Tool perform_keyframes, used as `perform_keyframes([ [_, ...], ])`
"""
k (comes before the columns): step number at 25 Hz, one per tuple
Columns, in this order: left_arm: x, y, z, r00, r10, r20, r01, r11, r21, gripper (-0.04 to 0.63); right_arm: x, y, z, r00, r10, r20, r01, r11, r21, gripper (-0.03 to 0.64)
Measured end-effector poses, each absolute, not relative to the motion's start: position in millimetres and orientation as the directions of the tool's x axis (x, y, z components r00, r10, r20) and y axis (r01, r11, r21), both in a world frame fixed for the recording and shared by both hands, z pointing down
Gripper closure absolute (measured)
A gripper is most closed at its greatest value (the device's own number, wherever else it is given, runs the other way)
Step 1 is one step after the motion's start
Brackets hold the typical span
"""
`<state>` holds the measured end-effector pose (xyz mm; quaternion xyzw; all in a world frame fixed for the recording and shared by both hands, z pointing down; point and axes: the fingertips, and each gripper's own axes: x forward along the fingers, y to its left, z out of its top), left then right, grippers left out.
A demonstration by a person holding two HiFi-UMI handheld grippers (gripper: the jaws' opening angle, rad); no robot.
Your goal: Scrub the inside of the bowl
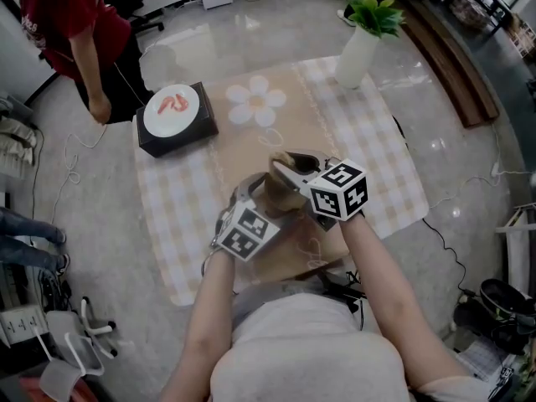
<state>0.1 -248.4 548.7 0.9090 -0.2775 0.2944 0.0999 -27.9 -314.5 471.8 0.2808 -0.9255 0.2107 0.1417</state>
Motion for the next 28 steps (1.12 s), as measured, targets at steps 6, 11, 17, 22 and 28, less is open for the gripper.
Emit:
perform_keyframes([
  [6,-0.2,-248.4,549.1,0.673,-0.446,0.591,-0.562,-0.827,0.016,0.164,-29.0,-323.8,474.0,-0.795,-0.470,0.384,-0.589,0.751,-0.299,0.517],
  [11,-0.6,-248.1,548.8,0.672,-0.443,0.594,-0.561,-0.828,0.018,0.164,-16.6,-330.2,473.8,-0.777,-0.501,0.381,-0.616,0.728,-0.300,0.517],
  [17,-0.7,-248.0,548.8,0.671,-0.443,0.595,-0.561,-0.827,0.017,0.164,6.0,-334.8,474.2,-0.751,-0.542,0.378,-0.655,0.687,-0.315,0.517],
  [22,-1.2,-248.0,549.6,0.670,-0.443,0.596,-0.562,-0.827,0.017,0.164,20.3,-331.7,474.3,-0.738,-0.554,0.385,-0.669,0.676,-0.308,0.517],
  [28,-0.3,-248.6,546.5,0.673,-0.442,0.593,-0.555,-0.832,0.010,0.164,34.3,-321.9,476.5,-0.733,-0.550,0.400,-0.673,0.673,-0.307,0.517],
])
